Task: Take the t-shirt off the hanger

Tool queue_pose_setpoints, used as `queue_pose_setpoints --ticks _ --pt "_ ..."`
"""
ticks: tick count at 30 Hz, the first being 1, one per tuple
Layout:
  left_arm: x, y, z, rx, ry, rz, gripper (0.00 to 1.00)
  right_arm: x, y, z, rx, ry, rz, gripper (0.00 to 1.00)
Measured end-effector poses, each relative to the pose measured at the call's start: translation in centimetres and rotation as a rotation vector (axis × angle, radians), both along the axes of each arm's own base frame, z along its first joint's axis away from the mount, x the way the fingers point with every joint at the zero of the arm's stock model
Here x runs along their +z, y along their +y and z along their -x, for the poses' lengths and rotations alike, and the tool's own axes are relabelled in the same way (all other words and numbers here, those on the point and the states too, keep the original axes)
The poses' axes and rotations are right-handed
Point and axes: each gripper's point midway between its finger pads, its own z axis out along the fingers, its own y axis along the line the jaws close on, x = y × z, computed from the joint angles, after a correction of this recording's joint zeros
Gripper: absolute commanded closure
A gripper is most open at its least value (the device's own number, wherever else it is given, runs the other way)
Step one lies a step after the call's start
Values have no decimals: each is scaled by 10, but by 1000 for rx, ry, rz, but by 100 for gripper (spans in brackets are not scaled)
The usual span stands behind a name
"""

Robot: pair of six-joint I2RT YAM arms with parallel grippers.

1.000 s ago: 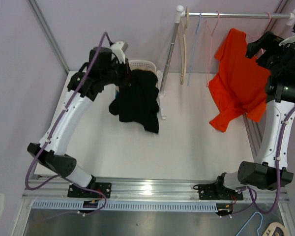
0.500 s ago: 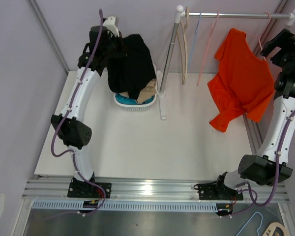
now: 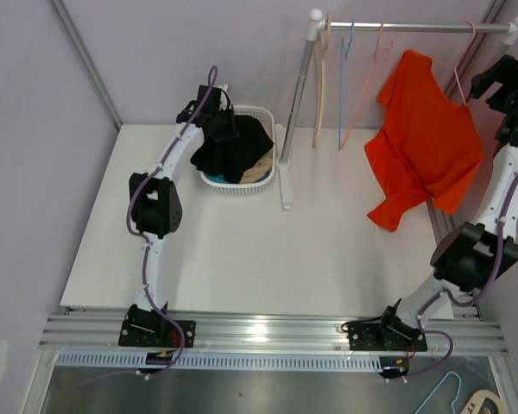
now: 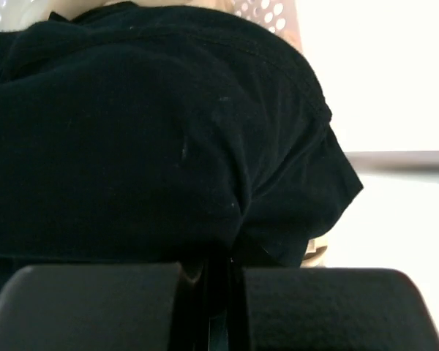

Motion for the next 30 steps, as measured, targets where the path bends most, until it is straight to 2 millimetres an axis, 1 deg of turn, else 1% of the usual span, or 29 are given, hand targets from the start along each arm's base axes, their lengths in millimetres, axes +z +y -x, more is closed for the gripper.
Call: queue_pose_setpoints --ticks 2,4,5,6,7,8,9,10,11,12,13,14,15,17,18,20,21,22,23,24,25,26,28,29,30 --pt "0 -1 0 2 4 8 99 3 2 -19 69 -24 -9 3" --pt "5 -2 -1 -1 -4 15 99 4 11 -32 147 -46 -20 5" --pt "7 -3 -2 -5 -7 22 98 4 16 -37 180 -52 -23 5" --pt "9 -4 -3 -6 -10 28 96 5 19 -40 198 -57 -23 4" --pt "8 -5 -4 -6 -8 33 91 6 27 -46 238 -61 -22 4" --pt "7 -5 -4 -7 -5 37 81 10 33 -51 266 -70 -9 5" --pt "4 -5 -4 -6 2 41 78 13 39 -56 289 -79 3 6" --pt "1 -5 -4 -5 12 48 77 16 46 -60 311 -85 14 7" --pt "-2 -5 -4 -5 20 54 71 18 54 -63 336 -91 24 9" --pt "-5 -5 -4 -6 25 55 63 18 59 -66 354 -94 29 13" --pt "-7 -5 -5 -7 32 58 49 18 66 -68 374 -96 33 17" --pt "-9 -4 -5 -9 34 57 37 18 72 -71 391 -97 37 21" --pt "-9 -4 -5 -9 35 58 16 16 77 -74 404 -96 36 27" --pt "-9 -5 -5 -4 34 62 9 15 80 -79 415 -97 38 28" --pt "-9 -5 -6 -2 33 63 2 13 80 -83 417 -94 36 28" --pt "-9 -5 -6 0 31 64 1 9 77 -90 416 -95 36 28" --pt "-8 -4 -6 1 31 64 1 8 76 -92 414 -94 36 38" --pt "-8 -4 -6 2 29 63 1 6 74 -95 412 -93 38 44" --pt "-8 -4 -6 3 28 62 1 3 72 -98 409 -90 38 58" --pt "-7 -4 -6 4 27 61 0 0 72 -100 408 -87 37 75" --pt "-6 -3 -4 4 24 62 1 -2 72 -103 409 -85 34 78" --pt "-6 -2 0 6 28 60 0 -4 71 -105 406 -83 29 77" --pt "-4 1 11 7 33 59 0 -6 71 -109 405 -81 25 82" --pt "0 3 17 9 28 59 0 -6 71 -110 403 -81 26 89" --pt "4 6 26 12 26 57 1 -6 72 -112 405 -82 32 100"
